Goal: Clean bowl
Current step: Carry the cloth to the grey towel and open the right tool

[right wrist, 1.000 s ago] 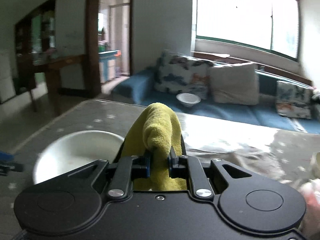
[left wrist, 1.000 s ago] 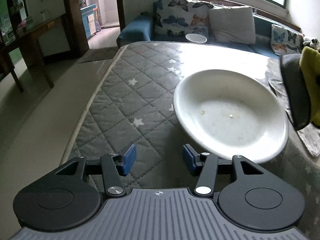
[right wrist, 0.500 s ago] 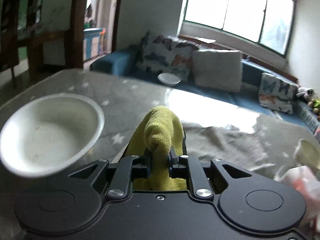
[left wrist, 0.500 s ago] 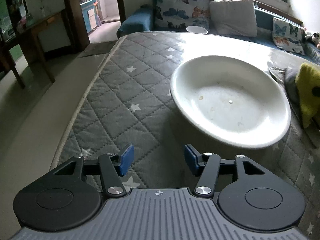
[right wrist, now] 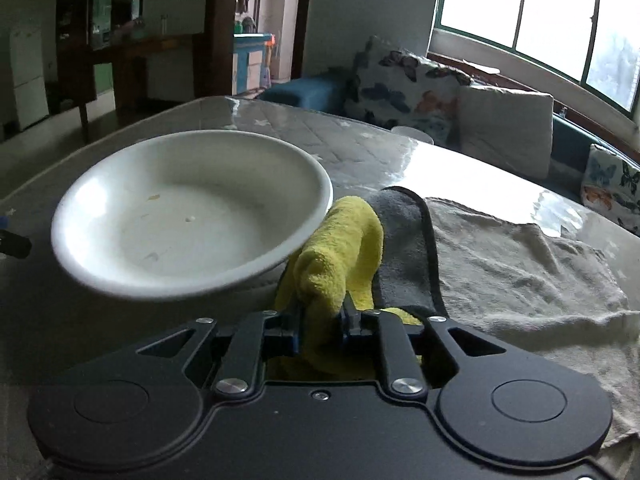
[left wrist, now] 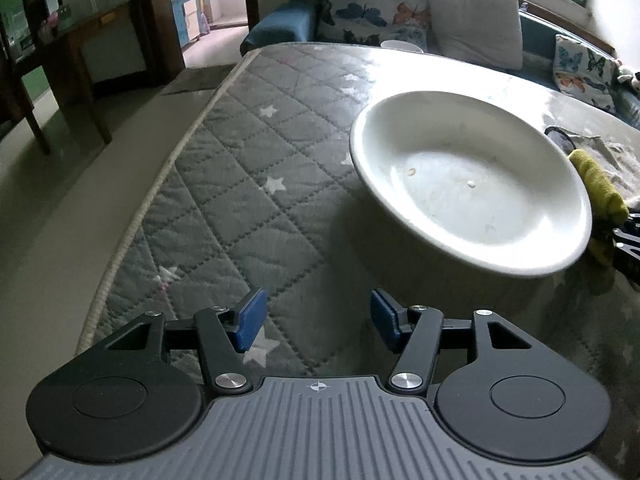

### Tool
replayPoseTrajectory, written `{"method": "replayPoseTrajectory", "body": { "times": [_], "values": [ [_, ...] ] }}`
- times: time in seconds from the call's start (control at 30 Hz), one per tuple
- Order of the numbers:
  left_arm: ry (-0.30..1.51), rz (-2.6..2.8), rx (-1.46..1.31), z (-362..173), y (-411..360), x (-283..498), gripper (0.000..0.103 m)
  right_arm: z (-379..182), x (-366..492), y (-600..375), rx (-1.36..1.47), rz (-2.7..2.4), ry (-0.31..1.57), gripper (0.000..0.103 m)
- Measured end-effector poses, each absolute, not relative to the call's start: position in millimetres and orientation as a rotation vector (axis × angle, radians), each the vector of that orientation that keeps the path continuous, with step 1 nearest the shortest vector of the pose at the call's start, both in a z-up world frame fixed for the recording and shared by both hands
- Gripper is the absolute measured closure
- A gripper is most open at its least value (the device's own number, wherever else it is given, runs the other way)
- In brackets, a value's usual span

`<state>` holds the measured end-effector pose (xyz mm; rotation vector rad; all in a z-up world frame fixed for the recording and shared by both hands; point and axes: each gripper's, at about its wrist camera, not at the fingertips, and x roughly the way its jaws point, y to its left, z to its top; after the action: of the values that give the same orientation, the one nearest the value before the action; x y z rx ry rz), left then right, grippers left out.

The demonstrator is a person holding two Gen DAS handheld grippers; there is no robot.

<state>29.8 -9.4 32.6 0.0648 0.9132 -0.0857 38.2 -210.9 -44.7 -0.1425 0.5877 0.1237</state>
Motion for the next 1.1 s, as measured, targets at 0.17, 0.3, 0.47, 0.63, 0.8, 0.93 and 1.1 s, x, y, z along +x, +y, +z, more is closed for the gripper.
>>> {"method": "replayPoseTrajectory", "body": {
  "times": [0.17, 0.3, 0.47, 0.63, 0.8, 0.93, 1.1],
  "values": [
    [0.921, -0.103, 0.069, 29.3, -16.0, 26.2, 0.041, -33.8, -6.2, -208.6, -0.136, 0.131, 0.573, 0.071],
    [0.926, -0.114, 0.068, 26.8, -21.6, 22.6, 0.039, -24.2, -39.9, -207.1, -0.131, 0.137, 0.563, 0.061],
    [0.932, -0.118, 0.061, 23.2, -24.2, 19.4, 0.037, -15.9, -83.4, -215.8, -0.107, 0.128, 0.56, 0.056],
    [0.934, -0.118, 0.058, 20.7, -25.3, 14.3, 0.036, -13.5, -166.7, -223.1, -0.078, 0.11, 0.555, 0.053],
    [0.932, -0.118, 0.052, 20.6, -27.4, 10.5, 0.032, -8.1, -181.1, -237.7, -0.055, 0.093, 0.546, 0.045],
    [0.929, -0.117, 0.06, 19.0, -30.1, 7.0, 0.029, -3.0, -169.4, -252.3, -0.037, 0.078, 0.54, 0.041],
    [0.915, -0.117, 0.059, 17.3, -31.0, 1.0, 0.026, 3.4, -154.9, -270.6, -0.015, 0.058, 0.532, 0.026]
  ]
}}
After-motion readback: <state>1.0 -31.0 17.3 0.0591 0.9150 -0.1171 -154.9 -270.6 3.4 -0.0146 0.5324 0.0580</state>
